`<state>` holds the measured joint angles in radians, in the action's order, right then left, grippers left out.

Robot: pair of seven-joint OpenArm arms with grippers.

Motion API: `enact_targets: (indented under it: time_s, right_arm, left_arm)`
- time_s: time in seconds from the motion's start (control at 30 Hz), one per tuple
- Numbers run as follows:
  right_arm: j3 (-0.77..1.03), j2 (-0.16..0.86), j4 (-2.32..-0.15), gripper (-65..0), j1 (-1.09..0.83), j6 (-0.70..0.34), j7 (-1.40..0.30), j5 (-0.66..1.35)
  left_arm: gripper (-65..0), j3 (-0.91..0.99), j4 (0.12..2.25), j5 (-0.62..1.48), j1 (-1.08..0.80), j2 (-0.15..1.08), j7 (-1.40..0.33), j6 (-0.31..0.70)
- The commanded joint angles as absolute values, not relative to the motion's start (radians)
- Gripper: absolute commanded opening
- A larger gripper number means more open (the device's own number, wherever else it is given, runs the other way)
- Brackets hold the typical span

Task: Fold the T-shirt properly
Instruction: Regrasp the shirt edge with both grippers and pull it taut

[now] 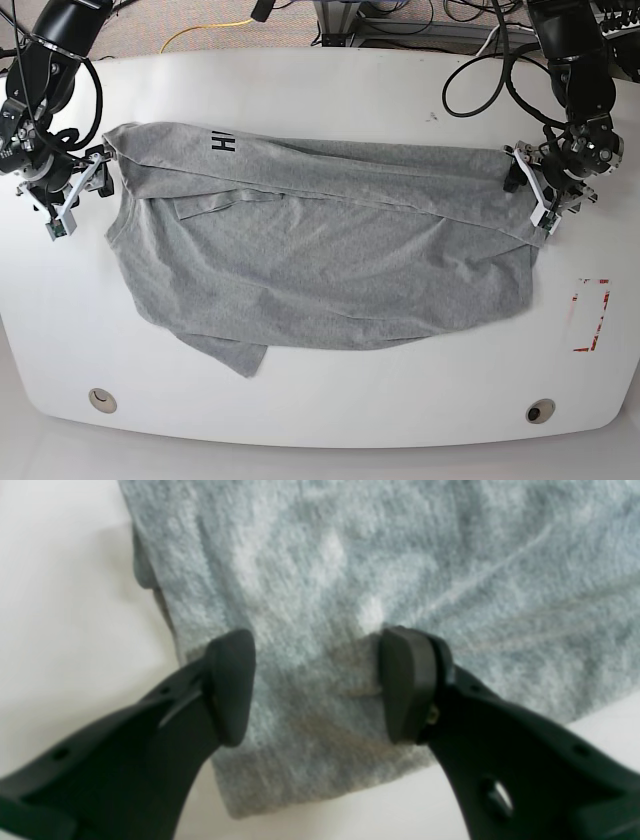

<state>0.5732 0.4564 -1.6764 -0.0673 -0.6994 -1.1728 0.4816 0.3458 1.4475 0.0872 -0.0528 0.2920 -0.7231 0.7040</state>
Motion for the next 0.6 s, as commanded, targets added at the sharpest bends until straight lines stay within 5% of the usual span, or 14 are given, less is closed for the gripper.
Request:
enact_targets:
  time_s: [0.0,0.57]
  right_arm:
    - [0.59,0.461,-1.69,-27.0,-0.051,-0.698,-1.161,0.487]
    - [0.69,0.309,-1.689,-27.1,-0.082,-0.698,-1.245,0.479]
  left_arm:
    - [-28.5,0.349,1.457,0.05,-0.058,0.308,-0.759,0.698]
    - [-28.5,0.352,1.457,0.053,-0.058,0.306,-0.759,0.698]
